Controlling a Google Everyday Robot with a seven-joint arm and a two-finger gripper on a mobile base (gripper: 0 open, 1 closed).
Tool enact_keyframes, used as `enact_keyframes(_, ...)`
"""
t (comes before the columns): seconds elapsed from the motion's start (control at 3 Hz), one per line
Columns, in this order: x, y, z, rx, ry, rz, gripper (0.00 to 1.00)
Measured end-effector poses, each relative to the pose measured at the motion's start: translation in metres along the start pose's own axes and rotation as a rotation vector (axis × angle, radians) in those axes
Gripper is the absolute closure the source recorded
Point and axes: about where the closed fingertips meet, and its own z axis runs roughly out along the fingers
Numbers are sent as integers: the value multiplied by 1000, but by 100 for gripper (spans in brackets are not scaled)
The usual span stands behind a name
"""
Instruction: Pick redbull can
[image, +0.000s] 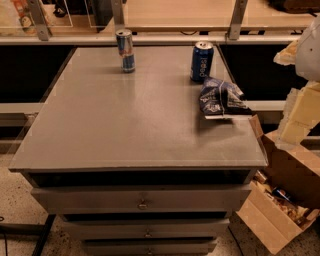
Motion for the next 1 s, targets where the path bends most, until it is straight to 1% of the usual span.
enact_keyframes(0.33,0,0,0,0,0,0,0)
enact_keyframes(0.67,-15,-21,10,15,-11,-28,0)
enact_keyframes(1.0,-47,-62,26,59,-46,-57,0)
